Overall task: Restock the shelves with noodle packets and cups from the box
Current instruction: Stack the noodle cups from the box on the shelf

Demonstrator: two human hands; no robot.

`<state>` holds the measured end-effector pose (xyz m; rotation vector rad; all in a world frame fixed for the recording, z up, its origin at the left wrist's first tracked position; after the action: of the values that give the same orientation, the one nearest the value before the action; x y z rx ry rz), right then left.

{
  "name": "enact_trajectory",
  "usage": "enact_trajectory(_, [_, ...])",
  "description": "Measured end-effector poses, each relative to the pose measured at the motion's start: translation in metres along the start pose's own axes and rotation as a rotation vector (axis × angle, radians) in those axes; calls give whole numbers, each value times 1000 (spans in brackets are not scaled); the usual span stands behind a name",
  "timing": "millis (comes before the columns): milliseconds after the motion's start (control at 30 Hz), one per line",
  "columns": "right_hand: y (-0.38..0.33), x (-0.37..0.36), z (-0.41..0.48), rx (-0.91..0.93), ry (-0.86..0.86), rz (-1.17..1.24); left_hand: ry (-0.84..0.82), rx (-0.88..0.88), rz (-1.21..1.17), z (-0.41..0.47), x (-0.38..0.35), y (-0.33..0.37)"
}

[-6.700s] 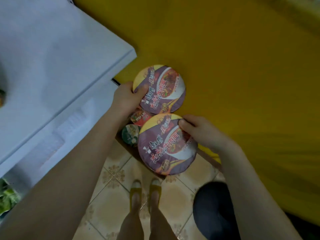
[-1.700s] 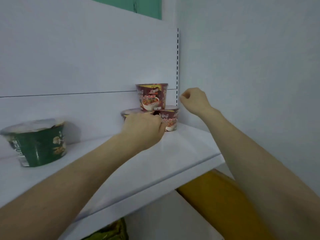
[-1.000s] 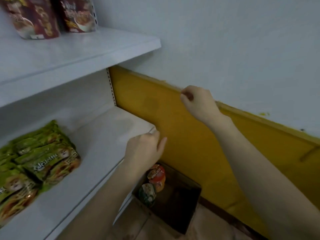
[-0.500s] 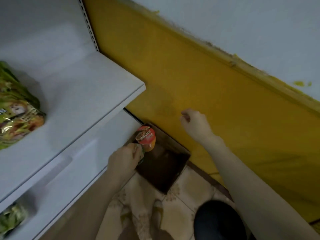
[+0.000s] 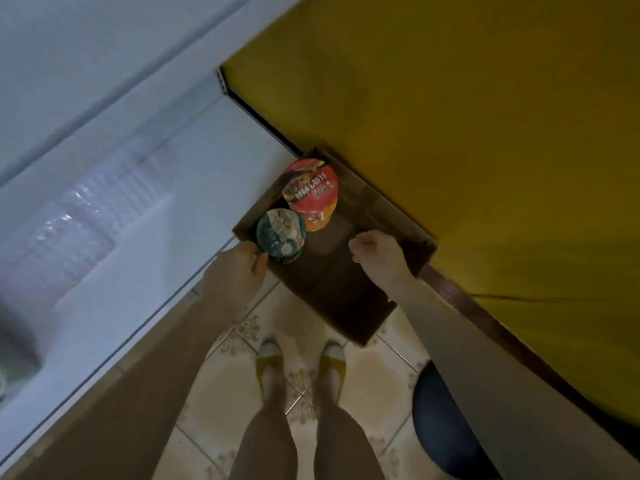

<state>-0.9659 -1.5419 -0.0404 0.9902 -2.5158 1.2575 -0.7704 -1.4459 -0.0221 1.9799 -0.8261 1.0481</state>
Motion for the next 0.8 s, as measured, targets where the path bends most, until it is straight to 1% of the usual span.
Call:
enact_trajectory(133, [66,-65,69,-143,7,120,23,-11,14,44,-60,-31])
enact_trajectory(233, [110,-111,118,-237,16,187,63,-59,28,74,-101,-49])
enact_trajectory(367, [130,-160,168,-235,11,224,155,-153,31,107,-140,-64])
enact_trajectory(533, [139,-197,218,-188,27,378,200,-222,95,133,-171,-77])
enact_trajectory(600, [138,-208,230,-154,31,481,231,-264,97,139,-175,-79])
enact_trajectory(667, [136,-214,236,-140,77,560,258,-295,95,144,-177,-79])
enact_trajectory(733, [137,-216,237,-129,89,584,272,-301,92,147,-179,-80])
enact_trajectory(800, [138,-212,233,-130,81,555,278,-303,80,149,-179,-81])
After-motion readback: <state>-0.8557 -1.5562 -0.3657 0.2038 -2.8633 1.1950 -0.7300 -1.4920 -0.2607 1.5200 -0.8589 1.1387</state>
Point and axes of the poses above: each hand's wrist, its own z-axis towards the middle knuckle, its own x-axis out of the back of the hand, y = z × x, the point moved 5 cm from there along z, towards the middle knuckle, and after that the axes turned 8 degrees about z, right-handed, at the moved point
